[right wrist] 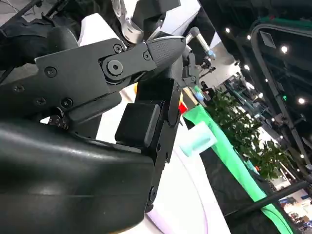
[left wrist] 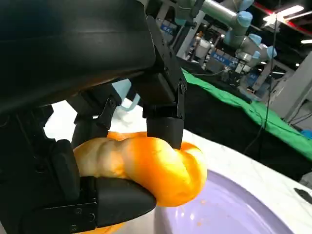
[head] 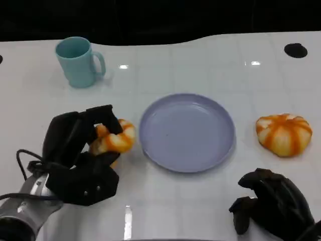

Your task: Grasp the bread from the table and place it into the plate.

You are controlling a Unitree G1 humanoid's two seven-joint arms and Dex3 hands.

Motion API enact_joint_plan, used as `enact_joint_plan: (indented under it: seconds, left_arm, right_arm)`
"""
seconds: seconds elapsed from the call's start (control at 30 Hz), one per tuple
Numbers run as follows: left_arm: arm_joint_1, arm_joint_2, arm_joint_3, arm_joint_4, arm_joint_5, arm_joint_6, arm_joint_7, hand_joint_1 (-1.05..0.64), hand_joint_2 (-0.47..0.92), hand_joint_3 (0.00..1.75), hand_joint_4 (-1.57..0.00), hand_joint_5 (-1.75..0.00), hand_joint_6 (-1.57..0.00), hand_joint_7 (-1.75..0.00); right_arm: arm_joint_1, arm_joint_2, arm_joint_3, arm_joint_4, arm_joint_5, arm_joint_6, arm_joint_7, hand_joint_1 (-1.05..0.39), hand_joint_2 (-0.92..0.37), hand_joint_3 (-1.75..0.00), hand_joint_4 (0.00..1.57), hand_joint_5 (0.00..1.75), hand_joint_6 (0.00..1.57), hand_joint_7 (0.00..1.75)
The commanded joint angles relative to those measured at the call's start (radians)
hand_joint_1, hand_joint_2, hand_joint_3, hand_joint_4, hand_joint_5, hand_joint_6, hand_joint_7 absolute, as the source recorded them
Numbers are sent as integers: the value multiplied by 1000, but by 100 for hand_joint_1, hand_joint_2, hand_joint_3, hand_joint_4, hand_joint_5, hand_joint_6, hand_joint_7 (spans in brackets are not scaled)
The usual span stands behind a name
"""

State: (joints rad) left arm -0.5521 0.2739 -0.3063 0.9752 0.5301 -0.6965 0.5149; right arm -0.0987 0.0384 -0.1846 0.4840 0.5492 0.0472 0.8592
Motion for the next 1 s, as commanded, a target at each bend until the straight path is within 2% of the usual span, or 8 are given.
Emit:
enact_joint_plan:
  seconds: [0.03, 0.27, 0.47, 0.7, 0.8, 0.83, 1.0]
  left_arm:
    - [-37, -21, 15, 21, 11, -12, 74, -25, 13, 175, -157, -175, -144, -175]
    - [-76, -54, -3, 40, 48, -2, 131, -25, 18, 175, -157, -175, -146, -175]
    - [-123, -66, -25, 71, 69, -23, 104, -26, 21, 175, -157, -175, -141, -175]
    - [-197, -84, -83, 122, 114, -13, 90, -30, 16, 175, -153, -175, -134, -175]
    - [-225, -104, -88, 143, 97, -7, 43, -37, 16, 173, -151, -175, -133, -175]
    - [-234, -112, -86, 151, 85, -7, 17, -43, 19, 167, -145, -175, -130, -172]
    - [-276, -142, -91, 191, 82, 14, -41, -63, 27, 163, -143, -172, -133, -162]
  right_arm:
    - [-6, -15, -6, 5, -2, -7, 5, -76, -91, -3, 149, 87, 157, 35]
    - [-3, -15, -4, 0, 1, 3, 5, -75, -91, -3, 149, 87, 157, 36]
    - [-3, -16, -3, 0, 1, 2, 12, -75, -92, -4, 148, 86, 157, 35]
    - [2, -13, -1, -6, -3, -4, 7, -75, -92, -4, 149, 86, 157, 35]
    - [2, -13, 1, -3, -8, -15, 9, -75, -92, -5, 149, 86, 157, 36]
    - [2, -13, 1, -1, -8, -16, 12, -75, -92, -6, 149, 86, 157, 36]
    - [9, -11, 2, -10, -9, -17, 6, -74, -92, -7, 148, 85, 157, 35]
